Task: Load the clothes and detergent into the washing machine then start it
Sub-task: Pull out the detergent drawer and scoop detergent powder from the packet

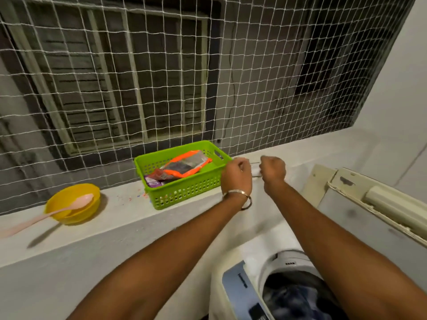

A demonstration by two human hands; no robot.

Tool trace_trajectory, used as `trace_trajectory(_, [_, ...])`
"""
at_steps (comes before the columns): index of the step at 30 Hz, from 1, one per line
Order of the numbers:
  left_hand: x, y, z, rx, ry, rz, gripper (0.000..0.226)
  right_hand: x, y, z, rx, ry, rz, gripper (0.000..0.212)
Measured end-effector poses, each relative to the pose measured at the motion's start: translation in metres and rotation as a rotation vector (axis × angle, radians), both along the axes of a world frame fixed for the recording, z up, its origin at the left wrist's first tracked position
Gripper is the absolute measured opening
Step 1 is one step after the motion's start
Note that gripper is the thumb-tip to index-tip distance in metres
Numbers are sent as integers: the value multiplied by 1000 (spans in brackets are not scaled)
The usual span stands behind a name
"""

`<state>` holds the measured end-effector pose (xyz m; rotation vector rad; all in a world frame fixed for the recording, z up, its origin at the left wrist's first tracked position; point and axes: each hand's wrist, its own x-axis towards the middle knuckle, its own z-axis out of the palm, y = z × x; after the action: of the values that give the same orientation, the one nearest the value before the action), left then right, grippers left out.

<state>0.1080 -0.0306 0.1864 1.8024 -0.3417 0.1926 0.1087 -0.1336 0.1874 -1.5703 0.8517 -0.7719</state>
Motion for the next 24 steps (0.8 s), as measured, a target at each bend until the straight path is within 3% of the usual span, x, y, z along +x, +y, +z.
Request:
trace_trajectory(5, [17,44,49,73,-259,76,26,6,52,34,-256,-38,183,24])
trace_trajectory(9, [48,93,83,321,-403,146,26,11,91,53,-548,-16,466,27])
trace_trajectory(12, [79,129,92,589,-340,87,28,16,120,61,-804,117,659,23])
trace_trajectory(17, [99,179,86,882,-239,-105,31,33,163,54,-1074,288,757,14])
trace_trajectory(20, [107,197,74,957,-212,-170,37,46,175,47,-1168,435,755,19])
trace_trajectory(24, [113,207,59,977,-151,-221,45,62,178,45,-1121,597,835,22])
